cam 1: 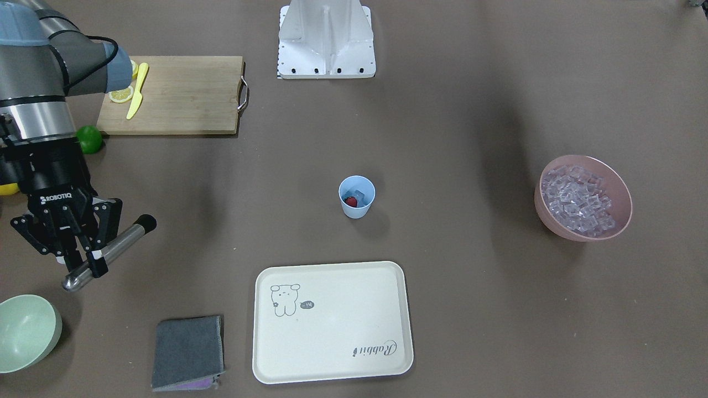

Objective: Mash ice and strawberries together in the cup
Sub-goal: 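Lift the muddler out of the cup and carry it back with the right gripper, then lower the muddler with the right gripper beside the pale green bowl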

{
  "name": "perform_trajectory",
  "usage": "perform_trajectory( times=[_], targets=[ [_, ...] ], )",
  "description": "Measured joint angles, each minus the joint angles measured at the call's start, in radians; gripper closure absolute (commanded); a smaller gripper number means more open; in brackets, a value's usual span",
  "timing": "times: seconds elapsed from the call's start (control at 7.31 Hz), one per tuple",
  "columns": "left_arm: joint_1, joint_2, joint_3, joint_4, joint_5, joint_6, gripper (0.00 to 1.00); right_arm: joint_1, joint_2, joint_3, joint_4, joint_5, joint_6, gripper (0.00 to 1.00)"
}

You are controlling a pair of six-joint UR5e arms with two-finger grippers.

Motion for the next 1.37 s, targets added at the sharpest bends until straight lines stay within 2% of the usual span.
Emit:
perform_trajectory(
  times=[0.27,0.41,0.55,0.82,1.1,1.37],
  targets=[
    [0.004,-0.003,-0.009,-0.001,0.027,0.051,0.02,0.08,-0.056,0.021,-0.136,0.303,-0.03,1.0],
    [0.005,-0.005,-0.019,-0.001,0.035,0.061,0.02,0.101,-0.066,0.02,-0.227,0.409,-0.088,1.0],
    [0.008,-0.007,-0.03,-0.002,0.039,0.067,0.02,0.102,-0.071,0.013,-0.316,0.454,-0.153,1.0],
    [0.035,-0.016,-0.038,-0.008,0.05,0.069,0.02,0.059,-0.067,-0.047,-0.398,0.466,-0.221,1.0],
    [0.072,-0.035,-0.039,-0.01,0.083,0.069,0.02,0.011,-0.061,-0.137,-0.4,0.441,-0.245,1.0],
    [0.09,-0.051,-0.04,-0.01,0.093,0.067,0.02,-0.002,-0.062,-0.186,-0.39,0.431,-0.249,1.0]
  ],
)
